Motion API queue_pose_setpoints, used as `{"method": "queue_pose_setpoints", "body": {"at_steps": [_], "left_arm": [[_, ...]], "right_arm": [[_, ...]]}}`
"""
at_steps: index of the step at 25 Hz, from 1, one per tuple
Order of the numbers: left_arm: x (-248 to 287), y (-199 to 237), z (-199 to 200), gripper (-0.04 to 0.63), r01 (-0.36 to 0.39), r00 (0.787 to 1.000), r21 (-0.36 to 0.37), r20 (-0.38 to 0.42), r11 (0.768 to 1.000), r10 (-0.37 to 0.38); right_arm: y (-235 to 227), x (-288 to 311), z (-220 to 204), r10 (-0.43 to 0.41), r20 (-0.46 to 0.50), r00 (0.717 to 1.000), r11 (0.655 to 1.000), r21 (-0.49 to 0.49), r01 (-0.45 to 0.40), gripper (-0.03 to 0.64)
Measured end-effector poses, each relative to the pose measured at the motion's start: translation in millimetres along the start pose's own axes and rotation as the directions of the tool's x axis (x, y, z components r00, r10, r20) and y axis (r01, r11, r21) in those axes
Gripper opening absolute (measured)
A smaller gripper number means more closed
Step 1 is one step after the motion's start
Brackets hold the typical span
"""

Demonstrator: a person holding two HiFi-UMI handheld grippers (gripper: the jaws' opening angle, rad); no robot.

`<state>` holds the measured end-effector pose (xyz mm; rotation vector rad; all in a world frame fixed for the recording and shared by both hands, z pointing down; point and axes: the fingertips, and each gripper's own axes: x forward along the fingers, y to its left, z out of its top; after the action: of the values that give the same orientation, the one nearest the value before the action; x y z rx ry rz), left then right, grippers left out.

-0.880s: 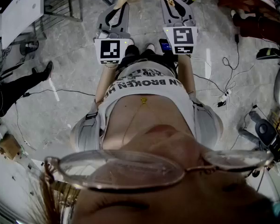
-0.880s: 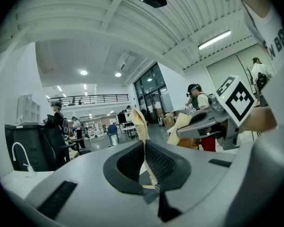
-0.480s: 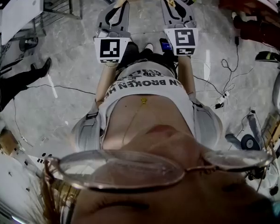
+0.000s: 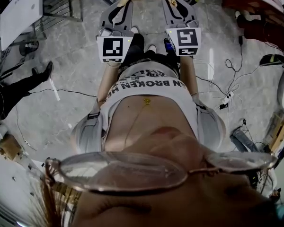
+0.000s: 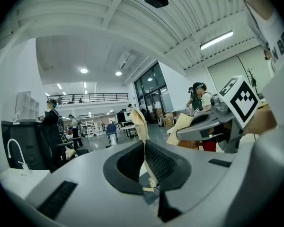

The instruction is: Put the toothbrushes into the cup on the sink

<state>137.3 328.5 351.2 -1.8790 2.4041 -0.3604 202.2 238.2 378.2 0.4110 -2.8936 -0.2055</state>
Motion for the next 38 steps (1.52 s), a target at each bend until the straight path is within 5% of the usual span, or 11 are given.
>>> {"method": "queue_pose_setpoints", "body": {"at_steps": [25,38], "left_arm": [[111.0,137.9,-23.4,0.02,0.13,0.99,0.002,0.044,0.991,-0.13],[106.6,190.6,-39.5,0.02,0.102,0.994,-0.021,0.037,0.995,-0.102]], "right_arm": [[-15.4,169.1,37.8,-0.097,-0.008,0.995,0.995,-0.015,0.097,0.066],[7.1,213.2,48.5,-0.1,-0.017,0.995,0.995,-0.027,0.1,0.066]]}}
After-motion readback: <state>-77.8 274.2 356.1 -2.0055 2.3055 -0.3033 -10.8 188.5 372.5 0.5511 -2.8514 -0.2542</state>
